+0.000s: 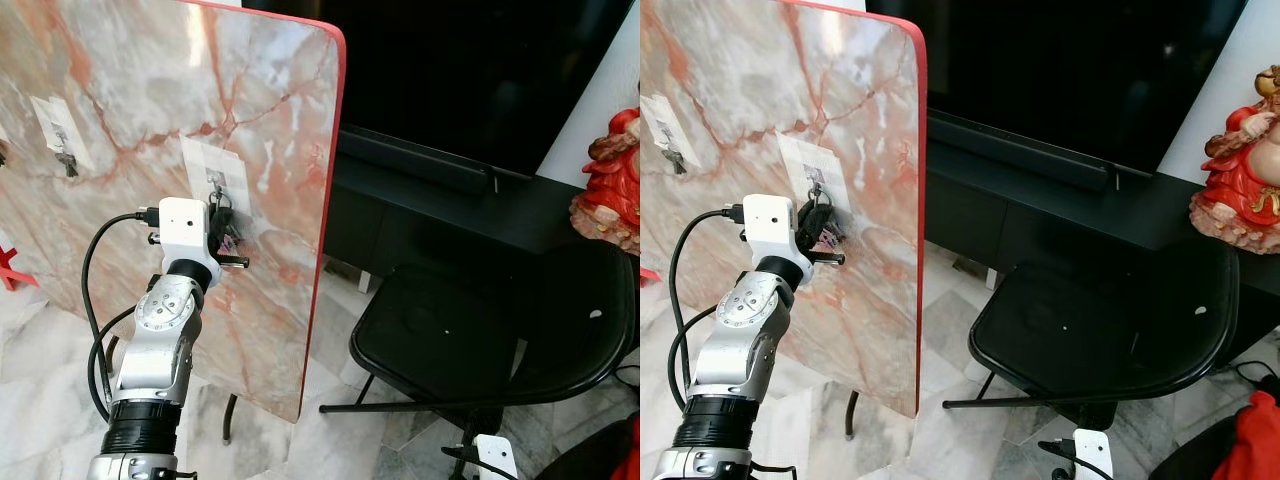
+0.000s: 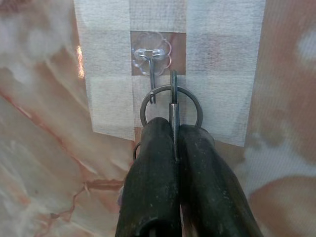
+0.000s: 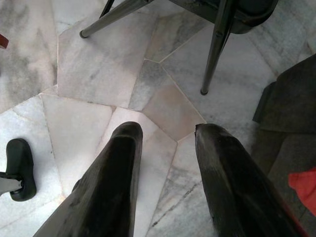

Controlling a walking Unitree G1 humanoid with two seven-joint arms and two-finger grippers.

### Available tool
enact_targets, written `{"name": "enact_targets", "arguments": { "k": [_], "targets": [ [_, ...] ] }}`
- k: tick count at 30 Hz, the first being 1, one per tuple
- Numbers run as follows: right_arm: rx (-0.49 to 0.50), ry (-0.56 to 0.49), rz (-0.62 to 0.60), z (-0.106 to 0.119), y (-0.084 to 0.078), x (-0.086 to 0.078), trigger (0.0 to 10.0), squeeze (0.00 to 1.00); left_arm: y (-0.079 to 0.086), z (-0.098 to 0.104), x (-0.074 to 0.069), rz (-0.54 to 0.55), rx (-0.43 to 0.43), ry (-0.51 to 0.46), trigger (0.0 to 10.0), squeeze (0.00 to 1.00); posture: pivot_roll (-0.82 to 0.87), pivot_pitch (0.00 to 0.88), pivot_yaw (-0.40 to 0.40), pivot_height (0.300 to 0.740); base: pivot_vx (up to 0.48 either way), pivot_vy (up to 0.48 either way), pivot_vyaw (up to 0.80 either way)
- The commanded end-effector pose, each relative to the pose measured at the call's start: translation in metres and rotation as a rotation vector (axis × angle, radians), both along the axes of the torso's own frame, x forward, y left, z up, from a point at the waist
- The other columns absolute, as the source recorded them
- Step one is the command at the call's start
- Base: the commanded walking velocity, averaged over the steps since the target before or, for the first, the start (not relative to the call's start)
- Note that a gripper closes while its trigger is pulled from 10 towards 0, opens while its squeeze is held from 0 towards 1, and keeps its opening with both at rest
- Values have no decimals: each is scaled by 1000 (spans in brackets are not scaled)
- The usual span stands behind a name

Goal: Hang keys on a hook

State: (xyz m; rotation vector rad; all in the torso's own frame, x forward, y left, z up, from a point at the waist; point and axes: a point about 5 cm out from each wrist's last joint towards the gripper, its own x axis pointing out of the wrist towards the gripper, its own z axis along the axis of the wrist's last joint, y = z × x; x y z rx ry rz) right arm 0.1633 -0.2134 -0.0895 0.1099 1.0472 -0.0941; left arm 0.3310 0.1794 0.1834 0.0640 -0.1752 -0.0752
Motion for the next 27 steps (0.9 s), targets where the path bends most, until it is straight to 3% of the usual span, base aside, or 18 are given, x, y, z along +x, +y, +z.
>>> {"name": "enact_targets", "arguments": {
  "k": [1,7,8,9,10,27],
  "targets": [
    [-15,5,-2,1,-6,0,10000,0,-2,-2,0,-15,-14,9,10000,0,60,0,-99,740,0,0,0],
    [-17,6,-2,1,-7,0,10000,0,-3,-3,0,-21,-26,16,10000,0,58,0,-101,740,0,0,0],
    [-17,6,-2,1,-7,0,10000,0,-3,-3,0,-22,-25,17,10000,306,57,0,-101,740,0,0,0],
    [-18,6,-2,1,-7,0,10000,0,-3,-3,0,-22,-25,17,10000,306,57,0,-101,740,0,0,0],
    [-18,6,-2,1,-7,0,10000,0,-3,-3,0,-22,-25,16,10000,373,58,0,-103,740,0,0,0],
    [-22,7,5,1,-8,0,10000,0,-1,-5,-1,-1,-30,15,10000,388,58,0,-106,740,0,0,0]
  ]
}}
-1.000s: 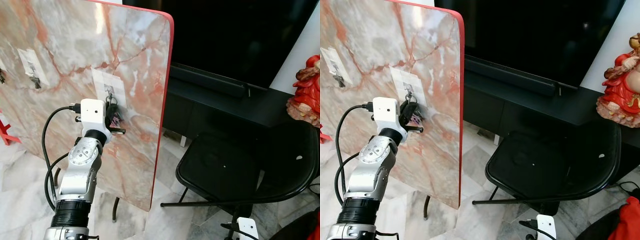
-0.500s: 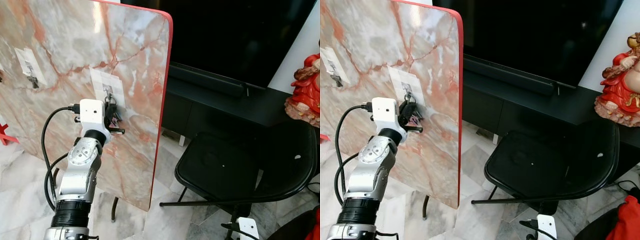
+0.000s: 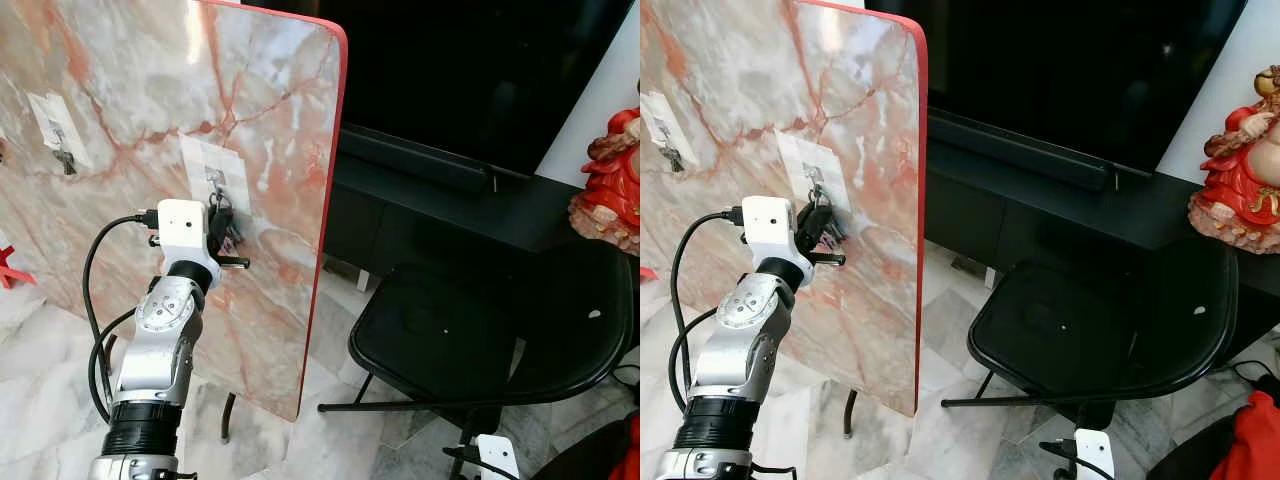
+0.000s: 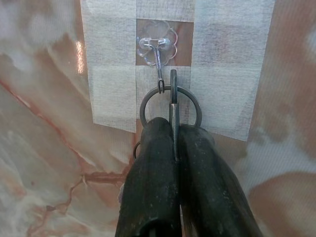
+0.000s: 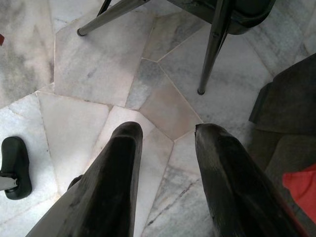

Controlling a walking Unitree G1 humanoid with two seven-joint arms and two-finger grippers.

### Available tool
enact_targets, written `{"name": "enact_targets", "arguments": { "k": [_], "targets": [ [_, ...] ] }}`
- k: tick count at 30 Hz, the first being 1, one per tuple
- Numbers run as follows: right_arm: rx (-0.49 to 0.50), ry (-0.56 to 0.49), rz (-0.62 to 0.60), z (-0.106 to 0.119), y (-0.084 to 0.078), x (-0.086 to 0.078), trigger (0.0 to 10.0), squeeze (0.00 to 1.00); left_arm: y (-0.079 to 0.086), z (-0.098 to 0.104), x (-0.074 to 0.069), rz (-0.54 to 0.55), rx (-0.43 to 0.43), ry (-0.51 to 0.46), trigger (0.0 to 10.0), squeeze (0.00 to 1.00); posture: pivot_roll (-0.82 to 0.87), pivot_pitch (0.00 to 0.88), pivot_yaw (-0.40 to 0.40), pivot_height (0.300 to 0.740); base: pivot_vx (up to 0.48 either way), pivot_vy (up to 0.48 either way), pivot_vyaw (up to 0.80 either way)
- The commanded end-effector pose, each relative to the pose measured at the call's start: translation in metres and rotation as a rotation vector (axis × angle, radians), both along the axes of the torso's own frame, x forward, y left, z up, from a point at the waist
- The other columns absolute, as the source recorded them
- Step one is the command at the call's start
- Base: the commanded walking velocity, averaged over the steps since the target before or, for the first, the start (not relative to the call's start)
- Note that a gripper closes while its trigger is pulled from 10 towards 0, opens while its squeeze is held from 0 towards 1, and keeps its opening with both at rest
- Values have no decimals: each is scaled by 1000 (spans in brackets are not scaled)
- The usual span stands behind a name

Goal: Hang keys on a hook

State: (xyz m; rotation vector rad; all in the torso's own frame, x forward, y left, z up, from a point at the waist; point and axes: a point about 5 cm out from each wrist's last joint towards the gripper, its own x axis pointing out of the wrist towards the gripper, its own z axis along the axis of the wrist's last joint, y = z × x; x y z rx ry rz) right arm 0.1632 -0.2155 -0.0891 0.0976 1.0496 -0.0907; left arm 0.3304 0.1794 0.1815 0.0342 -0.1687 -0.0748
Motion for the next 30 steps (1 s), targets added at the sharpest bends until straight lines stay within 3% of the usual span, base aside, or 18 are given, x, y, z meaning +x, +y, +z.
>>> {"name": "enact_targets", "arguments": {
  "k": [1,8,11,13,30],
  "targets": [
    [-14,5,-4,1,-6,0,10000,0,-1,-3,-1,1,-1,7,10000,384,58,0,-106,740,0,0,0],
    [-18,7,6,1,-6,0,10000,0,2,-2,-3,14,4,-2,10000,396,56,0,-106,740,0,0,0],
    [-18,7,7,1,-6,0,10000,0,2,-2,-3,18,7,-2,10000,455,56,0,-106,740,0,0,0],
    [-18,7,6,1,-6,0,10000,0,2,-2,-3,18,7,-2,10000,702,56,0,-106,740,0,0,0],
    [-16,7,10,1,-5,0,10000,0,5,-2,-9,28,18,-9,10000,694,61,0,-97,740,0,0,0]
  ]
}}
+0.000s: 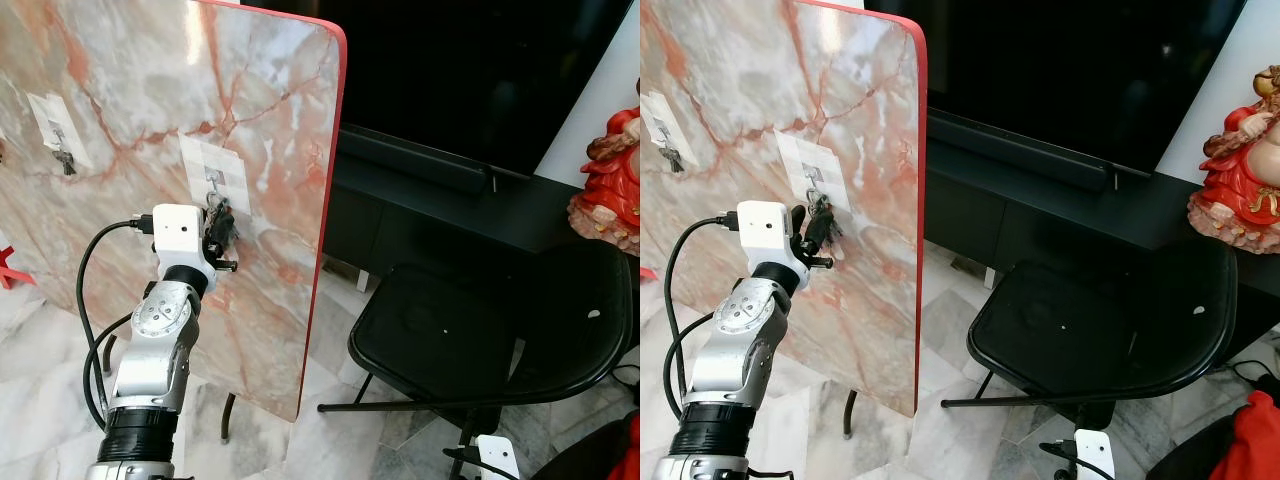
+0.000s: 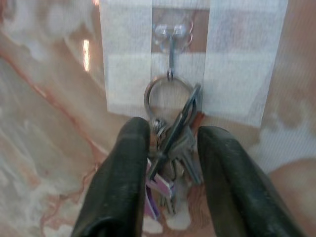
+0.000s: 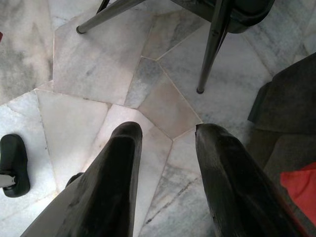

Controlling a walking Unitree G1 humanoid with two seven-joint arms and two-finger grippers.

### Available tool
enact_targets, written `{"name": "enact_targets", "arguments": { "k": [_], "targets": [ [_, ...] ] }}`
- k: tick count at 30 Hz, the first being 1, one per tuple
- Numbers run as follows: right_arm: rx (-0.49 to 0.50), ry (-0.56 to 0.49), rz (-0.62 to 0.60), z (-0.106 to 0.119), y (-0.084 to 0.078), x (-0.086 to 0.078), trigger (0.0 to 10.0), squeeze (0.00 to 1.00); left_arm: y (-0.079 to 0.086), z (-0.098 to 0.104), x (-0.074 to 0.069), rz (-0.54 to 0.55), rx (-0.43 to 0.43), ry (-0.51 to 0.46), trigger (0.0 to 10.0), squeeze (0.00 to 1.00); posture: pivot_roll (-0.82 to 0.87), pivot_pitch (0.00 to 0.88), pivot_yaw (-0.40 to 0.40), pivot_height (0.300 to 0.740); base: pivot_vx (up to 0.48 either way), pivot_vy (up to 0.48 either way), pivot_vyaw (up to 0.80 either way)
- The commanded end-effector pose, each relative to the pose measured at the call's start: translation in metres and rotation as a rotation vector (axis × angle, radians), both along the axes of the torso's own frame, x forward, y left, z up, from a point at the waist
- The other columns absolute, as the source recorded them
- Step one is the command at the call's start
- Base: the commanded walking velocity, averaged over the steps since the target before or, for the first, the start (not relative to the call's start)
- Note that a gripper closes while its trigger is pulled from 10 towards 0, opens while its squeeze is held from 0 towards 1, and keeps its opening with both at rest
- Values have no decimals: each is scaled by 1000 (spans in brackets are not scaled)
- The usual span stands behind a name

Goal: Hang keys on a hook

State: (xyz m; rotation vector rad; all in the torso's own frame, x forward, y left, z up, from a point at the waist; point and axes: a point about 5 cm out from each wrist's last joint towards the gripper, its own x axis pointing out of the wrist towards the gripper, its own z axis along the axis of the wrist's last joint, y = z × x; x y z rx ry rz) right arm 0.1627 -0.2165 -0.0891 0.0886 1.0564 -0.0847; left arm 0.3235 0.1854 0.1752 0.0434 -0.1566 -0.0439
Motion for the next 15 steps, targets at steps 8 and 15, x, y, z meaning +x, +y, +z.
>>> {"name": "enact_targets", "arguments": {
  "k": [8,15],
  "targets": [
    [-11,4,-3,0,-4,-1,10000,0,15,-20,-32,40,45,34,10000,643,65,0,-93,740,0,0,0],
    [-9,5,3,1,-4,-1,10000,0,32,-80,-49,124,57,255,10000,0,88,0,-103,740,0,0,0]
  ]
}}
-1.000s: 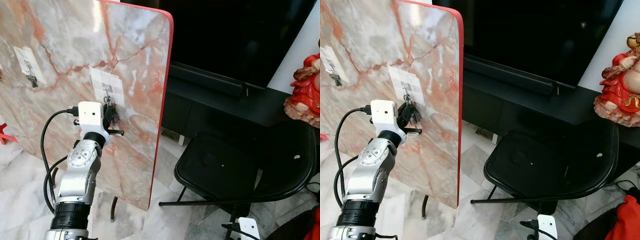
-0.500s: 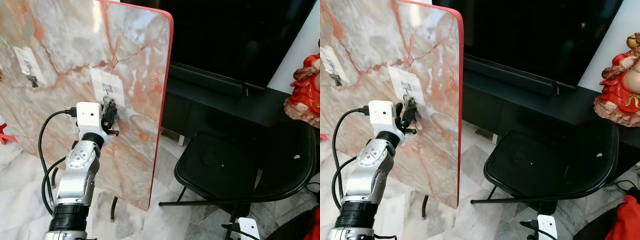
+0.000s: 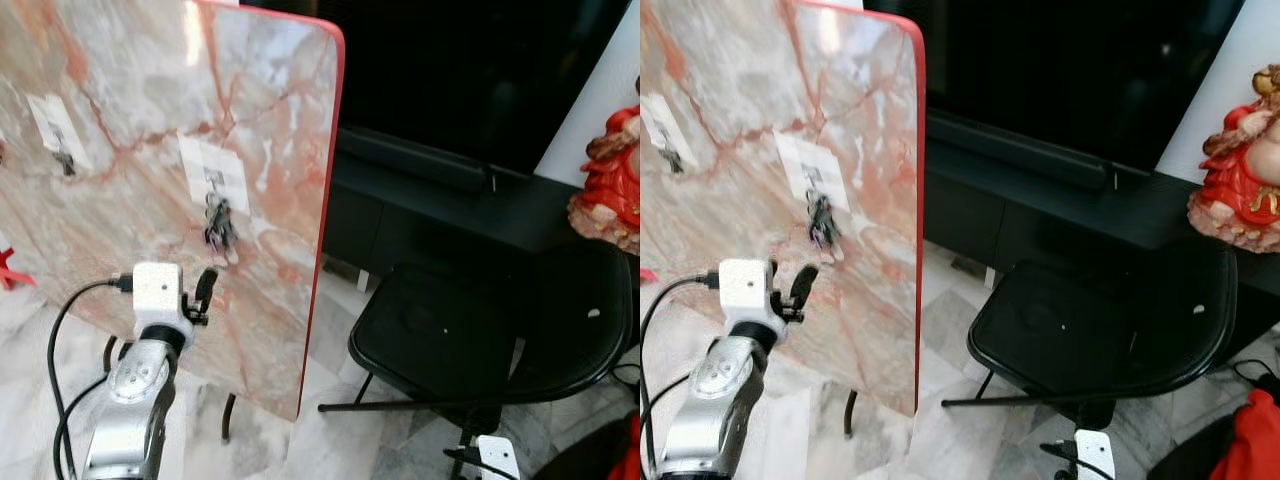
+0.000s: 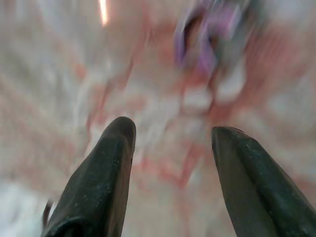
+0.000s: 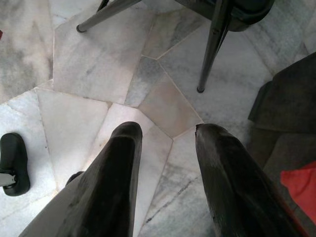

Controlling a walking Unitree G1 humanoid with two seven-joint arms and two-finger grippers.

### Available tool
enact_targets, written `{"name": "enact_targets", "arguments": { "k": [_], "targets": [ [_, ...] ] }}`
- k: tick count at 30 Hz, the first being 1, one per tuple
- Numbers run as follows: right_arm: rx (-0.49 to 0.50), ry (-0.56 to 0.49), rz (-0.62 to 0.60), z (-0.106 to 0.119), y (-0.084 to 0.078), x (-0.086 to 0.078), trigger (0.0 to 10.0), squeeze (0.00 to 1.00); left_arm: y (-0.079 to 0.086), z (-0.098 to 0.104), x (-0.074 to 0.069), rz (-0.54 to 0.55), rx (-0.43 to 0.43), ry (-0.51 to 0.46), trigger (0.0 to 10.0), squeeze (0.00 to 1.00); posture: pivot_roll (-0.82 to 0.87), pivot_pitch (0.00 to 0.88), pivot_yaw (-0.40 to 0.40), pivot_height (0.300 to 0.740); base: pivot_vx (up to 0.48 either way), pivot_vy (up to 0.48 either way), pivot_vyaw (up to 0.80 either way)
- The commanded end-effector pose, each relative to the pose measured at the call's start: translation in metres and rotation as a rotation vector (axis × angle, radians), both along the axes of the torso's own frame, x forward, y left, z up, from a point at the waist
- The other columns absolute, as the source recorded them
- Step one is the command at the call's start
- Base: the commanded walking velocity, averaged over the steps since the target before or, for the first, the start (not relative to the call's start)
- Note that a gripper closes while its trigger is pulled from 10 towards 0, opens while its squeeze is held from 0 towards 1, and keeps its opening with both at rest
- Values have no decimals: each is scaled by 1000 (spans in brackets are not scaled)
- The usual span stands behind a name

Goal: Hang keys on a hook

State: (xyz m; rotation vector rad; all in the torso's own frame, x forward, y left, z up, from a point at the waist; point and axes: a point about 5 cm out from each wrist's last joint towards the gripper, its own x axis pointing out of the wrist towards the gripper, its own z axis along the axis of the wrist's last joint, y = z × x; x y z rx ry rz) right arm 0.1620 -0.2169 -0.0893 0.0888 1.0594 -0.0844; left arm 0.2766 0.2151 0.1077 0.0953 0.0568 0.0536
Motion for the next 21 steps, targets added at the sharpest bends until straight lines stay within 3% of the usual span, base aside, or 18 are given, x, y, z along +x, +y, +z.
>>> {"name": "enact_targets", "arguments": {
  "k": [1,2,4,5,6,8,12,18,21],
  "targets": [
    [-8,2,4,1,-3,0,10000,0,8,-36,-6,49,15,133,10000,0,81,0,-97,740,0,0,0],
    [-8,2,4,1,-3,0,10000,0,8,-36,-6,49,15,133,10000,0,81,0,-97,740,0,0,0],
    [-9,0,6,1,-2,1,10000,0,17,-73,-16,101,34,292,10000,0,70,0,-89,740,0,0,0],
    [-9,0,6,1,-2,1,10000,0,17,-73,-16,101,34,292,10000,0,70,0,-89,740,0,0,0],
    [-9,-1,5,1,-1,1,10000,0,23,-96,-26,131,41,401,10000,0,67,0,-87,740,0,0,0],
    [-10,-1,2,1,-1,1,10000,0,25,-120,-40,140,34,515,10000,0,69,0,-88,740,0,0,0],
    [-12,2,6,1,-1,2,10000,0,25,-153,-67,148,38,682,10000,0,66,0,-89,740,0,0,0],
    [-13,3,3,0,0,0,10000,0,20,-193,-123,198,64,965,10000,0,55,0,-81,740,0,0,0],
    [-17,3,9,0,0,0,10000,0,15,-199,-130,166,80,1002,10000,0,52,0,-77,740,0,0,0]
  ]
}}
